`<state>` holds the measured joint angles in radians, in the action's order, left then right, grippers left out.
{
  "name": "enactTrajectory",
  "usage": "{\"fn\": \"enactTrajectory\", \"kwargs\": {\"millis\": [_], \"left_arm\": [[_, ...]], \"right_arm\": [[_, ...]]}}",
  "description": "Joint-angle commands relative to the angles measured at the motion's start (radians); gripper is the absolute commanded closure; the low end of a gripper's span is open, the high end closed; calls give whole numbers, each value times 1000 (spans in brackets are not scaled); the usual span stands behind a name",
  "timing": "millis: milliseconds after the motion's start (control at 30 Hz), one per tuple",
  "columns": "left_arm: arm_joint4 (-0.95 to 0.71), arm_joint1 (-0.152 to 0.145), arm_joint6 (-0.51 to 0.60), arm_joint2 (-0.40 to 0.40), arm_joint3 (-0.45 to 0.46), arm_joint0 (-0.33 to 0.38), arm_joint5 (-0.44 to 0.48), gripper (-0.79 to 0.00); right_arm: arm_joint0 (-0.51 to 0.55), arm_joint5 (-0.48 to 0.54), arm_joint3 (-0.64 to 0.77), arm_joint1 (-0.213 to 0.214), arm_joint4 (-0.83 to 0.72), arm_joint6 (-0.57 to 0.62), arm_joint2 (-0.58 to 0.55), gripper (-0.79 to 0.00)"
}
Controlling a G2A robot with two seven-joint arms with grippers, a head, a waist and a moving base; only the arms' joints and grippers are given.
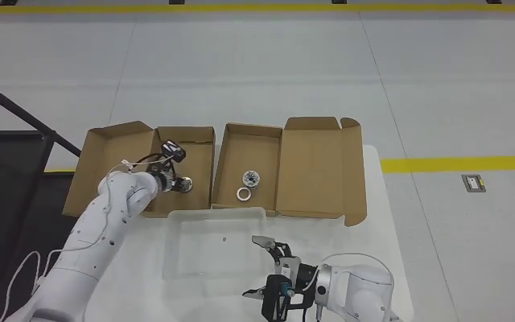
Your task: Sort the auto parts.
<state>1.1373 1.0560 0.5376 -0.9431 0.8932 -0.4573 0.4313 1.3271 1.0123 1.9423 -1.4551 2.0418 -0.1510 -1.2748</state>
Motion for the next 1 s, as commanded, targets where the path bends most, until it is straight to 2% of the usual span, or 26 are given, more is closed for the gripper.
{"fn": "enactTrajectory", "kwargs": {"millis": [0, 100, 167, 267, 300, 400, 500, 600, 767, 967], "left_arm": [[-22, -12, -12, -35, 25, -18, 41, -785], [-63, -42, -23, -114, 95, -64, 139, -785], [-100, -68, -23, -182, 172, -119, 212, -785], [-152, -101, -18, -279, 281, -202, 291, -785], [-154, -111, -17, -315, 318, -232, 287, -785], [-249, -136, -35, -405, 441, -351, 376, -785], [-295, -157, -43, -492, 560, -464, 414, -785], [-388, -173, -60, -560, 640, -570, 493, -785], [-460, -190, -47, -629, 734, -697, 549, -785], [-470, -192, -43, -637, 745, -708, 548, -784]], "right_arm": [[0, 0, 0, 0, 0, 0, 0, -785], [0, 0, 0, 0, 0, 0, 0, -785], [0, 0, 0, 0, 0, 0, 0, -785], [0, 0, 0, 0, 0, 0, 0, -785], [0, 0, 0, 0, 0, 0, 0, -785], [0, 0, 0, 0, 0, 0, 0, -785], [0, 0, 0, 0, 0, 0, 0, -785], [0, 0, 0, 0, 0, 0, 0, -785], [0, 0, 0, 0, 0, 0, 0, -785], [0, 0, 0, 0, 0, 0, 0, -785]]}}
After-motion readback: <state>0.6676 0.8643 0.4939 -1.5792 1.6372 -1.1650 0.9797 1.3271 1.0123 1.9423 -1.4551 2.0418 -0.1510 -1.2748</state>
